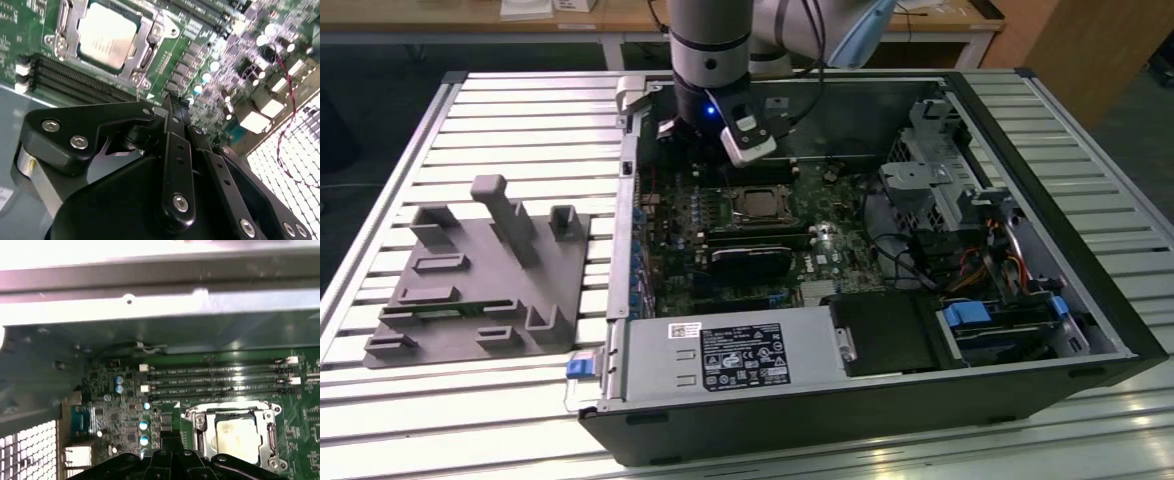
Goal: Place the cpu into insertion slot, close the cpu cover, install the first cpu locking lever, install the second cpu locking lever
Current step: 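Install the first cpu locking lever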
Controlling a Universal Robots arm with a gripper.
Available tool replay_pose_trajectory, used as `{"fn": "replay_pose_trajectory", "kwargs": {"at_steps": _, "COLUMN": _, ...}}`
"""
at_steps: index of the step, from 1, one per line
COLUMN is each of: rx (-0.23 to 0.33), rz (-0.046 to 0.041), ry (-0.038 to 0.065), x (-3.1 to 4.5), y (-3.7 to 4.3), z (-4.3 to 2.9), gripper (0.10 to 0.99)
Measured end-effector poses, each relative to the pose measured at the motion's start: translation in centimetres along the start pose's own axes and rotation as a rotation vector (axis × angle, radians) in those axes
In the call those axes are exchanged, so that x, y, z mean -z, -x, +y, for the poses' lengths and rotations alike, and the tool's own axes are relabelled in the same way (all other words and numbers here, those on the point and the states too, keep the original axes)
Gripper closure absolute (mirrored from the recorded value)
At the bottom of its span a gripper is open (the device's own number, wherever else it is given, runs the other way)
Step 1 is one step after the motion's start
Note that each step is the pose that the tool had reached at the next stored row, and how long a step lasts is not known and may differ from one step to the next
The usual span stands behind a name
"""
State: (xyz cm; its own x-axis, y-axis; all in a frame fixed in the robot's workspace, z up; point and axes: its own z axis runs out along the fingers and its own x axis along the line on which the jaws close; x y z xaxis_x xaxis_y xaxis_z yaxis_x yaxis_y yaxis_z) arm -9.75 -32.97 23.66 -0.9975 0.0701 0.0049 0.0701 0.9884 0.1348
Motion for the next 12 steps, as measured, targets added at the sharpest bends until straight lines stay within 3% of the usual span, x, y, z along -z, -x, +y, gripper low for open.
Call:
{"fn": "replay_pose_trajectory", "kwargs": {"at_steps": 3, "rx": 0.000, "rz": 0.0013, "ry": 0.018, "x": 0.36, "y": -0.06, "z": 0.05, "gripper": 0.980}}
{"fn": "replay_pose_trajectory", "kwargs": {"at_steps": 12, "rx": -0.001, "rz": 0.0077, "ry": 0.111, "x": 0.82, "y": -0.33, "z": 0.09, "gripper": 0.980}}
